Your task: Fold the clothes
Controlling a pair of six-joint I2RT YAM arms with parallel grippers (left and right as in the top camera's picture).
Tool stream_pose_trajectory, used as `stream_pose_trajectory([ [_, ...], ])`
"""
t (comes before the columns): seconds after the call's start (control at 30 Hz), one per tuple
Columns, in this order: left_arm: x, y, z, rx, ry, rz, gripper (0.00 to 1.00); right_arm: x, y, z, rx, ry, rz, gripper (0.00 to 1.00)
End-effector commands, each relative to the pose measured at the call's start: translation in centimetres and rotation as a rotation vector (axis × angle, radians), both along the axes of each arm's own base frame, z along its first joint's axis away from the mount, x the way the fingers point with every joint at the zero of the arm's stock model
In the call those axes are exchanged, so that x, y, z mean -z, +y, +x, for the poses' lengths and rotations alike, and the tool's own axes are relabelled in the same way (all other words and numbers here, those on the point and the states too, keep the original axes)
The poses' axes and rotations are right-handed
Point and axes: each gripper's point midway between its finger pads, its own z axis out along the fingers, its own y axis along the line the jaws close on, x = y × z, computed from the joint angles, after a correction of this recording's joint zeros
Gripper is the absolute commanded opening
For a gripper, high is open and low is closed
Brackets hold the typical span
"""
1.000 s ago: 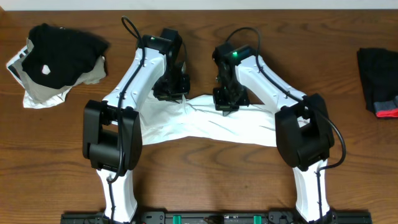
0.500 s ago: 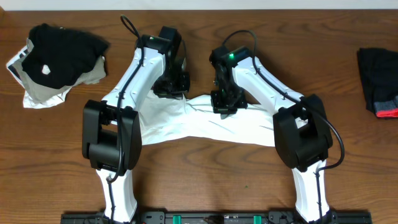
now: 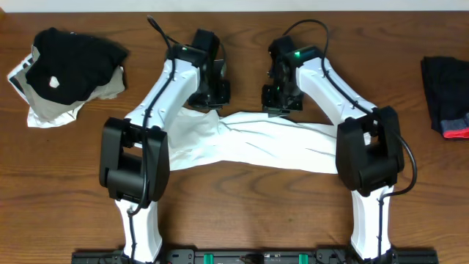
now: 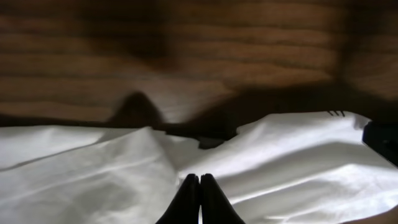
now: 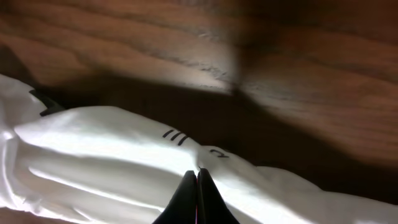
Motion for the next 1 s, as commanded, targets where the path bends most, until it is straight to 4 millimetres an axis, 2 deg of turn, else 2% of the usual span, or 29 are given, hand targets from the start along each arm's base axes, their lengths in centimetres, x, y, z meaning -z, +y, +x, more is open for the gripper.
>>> stream_pose_trajectory([
  [0.0,0.3,-0.8,-0.7,-0.027,0.011,-0.008,0.06,-1.0,-0.2,0.9,0.021,-0.028,0.017,0.01],
  [0.17,1.9,-3.0,-2.2,0.014,0.049,-0.061,0.06,-1.0,-0.1,0.9,0.016,-0.025,0.023,0.02],
  [0.3,2.9,-3.9,-3.4,0.043,0.071,-0.052,0.06,-1.0,0.0,0.5,0.008,-0.015,0.019,0.02],
  [0.5,3.3,-4.6,-5.1,0.042,0.123,-0.034,0.06,-1.0,0.0,0.2,0.007,-0.002,0.014,0.02],
  [0.73,3.7,-4.5,-7.0,0.049,0.188,-0.012,0.06,-1.0,-0.2,-0.1,0.008,0.01,0.009,0.01],
  [0.97,3.5,-3.5,-9.0,0.045,0.273,0.027,0.06,-1.0,-0.4,-0.1,0.016,0.016,0.014,0.02],
])
